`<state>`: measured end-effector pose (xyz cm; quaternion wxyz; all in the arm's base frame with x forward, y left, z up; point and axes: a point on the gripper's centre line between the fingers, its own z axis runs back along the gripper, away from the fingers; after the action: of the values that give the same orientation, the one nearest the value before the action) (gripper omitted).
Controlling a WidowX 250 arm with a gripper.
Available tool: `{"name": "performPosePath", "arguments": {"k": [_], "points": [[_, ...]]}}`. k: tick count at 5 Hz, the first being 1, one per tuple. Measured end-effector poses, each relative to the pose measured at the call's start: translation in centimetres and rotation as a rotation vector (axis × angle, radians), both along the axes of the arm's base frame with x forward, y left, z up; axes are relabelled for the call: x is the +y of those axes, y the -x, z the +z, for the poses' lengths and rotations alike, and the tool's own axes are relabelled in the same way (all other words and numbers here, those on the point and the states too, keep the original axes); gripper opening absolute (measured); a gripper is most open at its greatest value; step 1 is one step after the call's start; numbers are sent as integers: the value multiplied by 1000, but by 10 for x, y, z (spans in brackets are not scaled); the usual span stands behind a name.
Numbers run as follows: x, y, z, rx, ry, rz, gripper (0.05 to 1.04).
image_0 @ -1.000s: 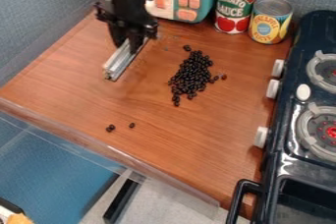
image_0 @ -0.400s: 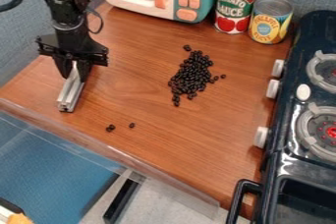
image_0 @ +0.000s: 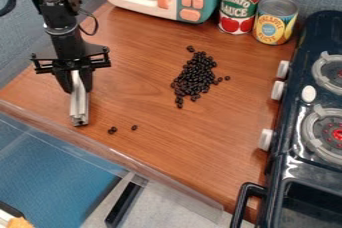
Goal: Sweep into pile
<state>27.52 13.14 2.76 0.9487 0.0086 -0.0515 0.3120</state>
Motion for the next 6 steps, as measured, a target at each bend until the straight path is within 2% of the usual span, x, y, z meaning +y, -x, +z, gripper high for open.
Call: {"name": "performPosePath", "arguments": {"k": [1,3,5,6], "points": [[-9,0,-2,2,40,46,336],[-30,7,-2,27,74,28,336],[-45,11,-4,53,89,33,336],[-47,3,-4,58,93,70,336]]}}
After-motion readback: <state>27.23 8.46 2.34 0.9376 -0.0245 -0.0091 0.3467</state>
